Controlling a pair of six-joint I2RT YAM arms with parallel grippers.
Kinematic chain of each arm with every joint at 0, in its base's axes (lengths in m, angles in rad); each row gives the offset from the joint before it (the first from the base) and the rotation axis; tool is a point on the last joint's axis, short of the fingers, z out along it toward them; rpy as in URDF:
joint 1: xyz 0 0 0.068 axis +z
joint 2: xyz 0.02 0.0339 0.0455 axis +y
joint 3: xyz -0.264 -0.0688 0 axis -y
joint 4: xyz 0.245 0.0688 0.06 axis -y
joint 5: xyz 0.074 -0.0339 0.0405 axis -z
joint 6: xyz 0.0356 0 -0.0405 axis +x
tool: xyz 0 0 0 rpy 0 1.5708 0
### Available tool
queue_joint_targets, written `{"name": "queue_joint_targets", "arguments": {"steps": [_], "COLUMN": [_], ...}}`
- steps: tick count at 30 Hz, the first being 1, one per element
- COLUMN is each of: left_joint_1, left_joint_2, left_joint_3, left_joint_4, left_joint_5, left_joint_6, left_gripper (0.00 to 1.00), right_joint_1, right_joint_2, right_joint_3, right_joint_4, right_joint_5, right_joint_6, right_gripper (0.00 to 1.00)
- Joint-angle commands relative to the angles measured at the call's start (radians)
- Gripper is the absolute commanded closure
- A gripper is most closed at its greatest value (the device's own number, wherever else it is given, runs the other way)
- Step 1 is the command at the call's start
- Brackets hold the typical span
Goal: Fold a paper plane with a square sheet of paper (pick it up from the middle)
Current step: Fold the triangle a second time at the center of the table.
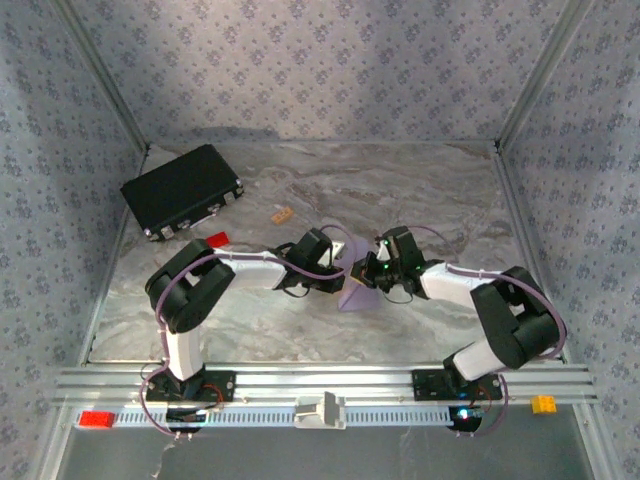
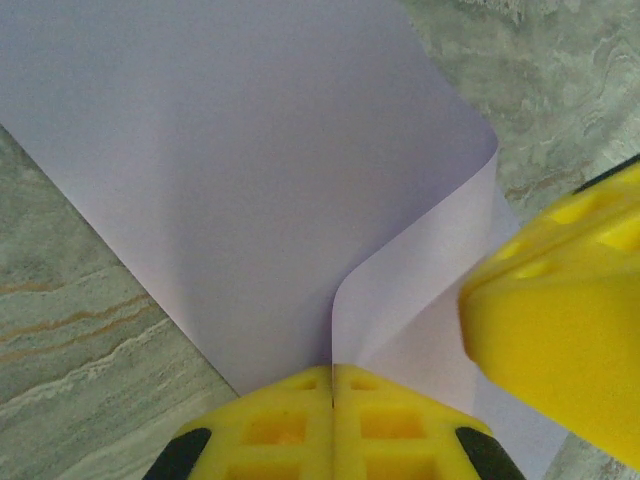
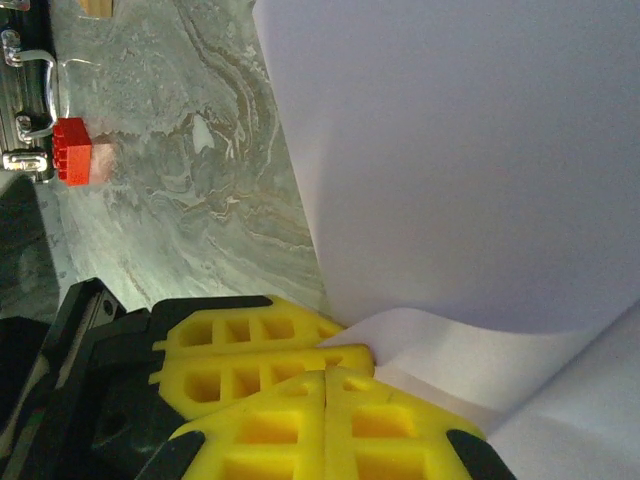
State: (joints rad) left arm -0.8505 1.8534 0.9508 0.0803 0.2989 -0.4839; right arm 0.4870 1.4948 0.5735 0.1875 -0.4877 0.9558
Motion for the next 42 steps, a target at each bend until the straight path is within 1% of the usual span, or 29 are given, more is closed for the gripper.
{"name": "queue_joint_targets", "arguments": {"steps": [1, 11, 17, 20, 22, 25, 27, 31, 35, 39, 42], "left_joint_1": [0.009, 0.01, 0.01, 0.009, 0.009, 0.009, 0.009, 0.01, 0.009, 0.009, 0.009], "left_joint_2": [0.019, 0.025, 0.026, 0.023, 0.022, 0.024, 0.026, 0.024, 0.026, 0.026, 0.026], "left_joint_3": [0.019, 0.022, 0.023, 0.025, 0.023, 0.026, 0.026, 0.025, 0.029, 0.028, 0.029], "left_joint_4": [-0.031, -0.033, -0.036, -0.042, -0.042, -0.043, -0.043, -0.043, -0.044, -0.045, -0.05], "left_joint_5": [0.002, 0.006, 0.006, 0.002, 0.002, 0.003, 0.003, 0.003, 0.008, 0.007, 0.007], "left_joint_6": [-0.002, -0.001, -0.001, 0.001, 0.001, 0.001, 0.001, 0.002, 0.002, 0.004, 0.005], "left_gripper": [1.0, 1.0, 1.0, 1.0, 1.0, 1.0, 1.0, 1.0, 1.0, 1.0, 1.0], "right_joint_1": [0.004, -0.006, -0.012, -0.019, -0.03, -0.042, -0.057, -0.081, -0.093, -0.108, -0.12], "right_joint_2": [0.026, 0.044, 0.077, 0.035, -0.011, -0.052, -0.046, -0.004, 0.036, 0.078, 0.088], "right_joint_3": [0.02, -0.076, -0.096, -0.09, -0.074, -0.007, 0.003, -0.029, -0.058, -0.069, -0.085], "right_joint_4": [0.017, 0.073, 0.106, 0.098, 0.066, -0.076, -0.087, -0.021, -0.003, -0.039, -0.006], "right_joint_5": [-0.015, 0.01, 0.006, -0.003, -0.004, 0.035, 0.03, 0.0, 0.013, 0.052, 0.035], "right_joint_6": [0.018, 0.031, 0.031, 0.048, 0.044, -0.033, -0.049, -0.03, -0.032, -0.033, -0.006], "right_gripper": [0.95, 0.95, 0.94, 0.94, 0.94, 0.94, 0.94, 0.94, 0.94, 0.94, 0.94]}}
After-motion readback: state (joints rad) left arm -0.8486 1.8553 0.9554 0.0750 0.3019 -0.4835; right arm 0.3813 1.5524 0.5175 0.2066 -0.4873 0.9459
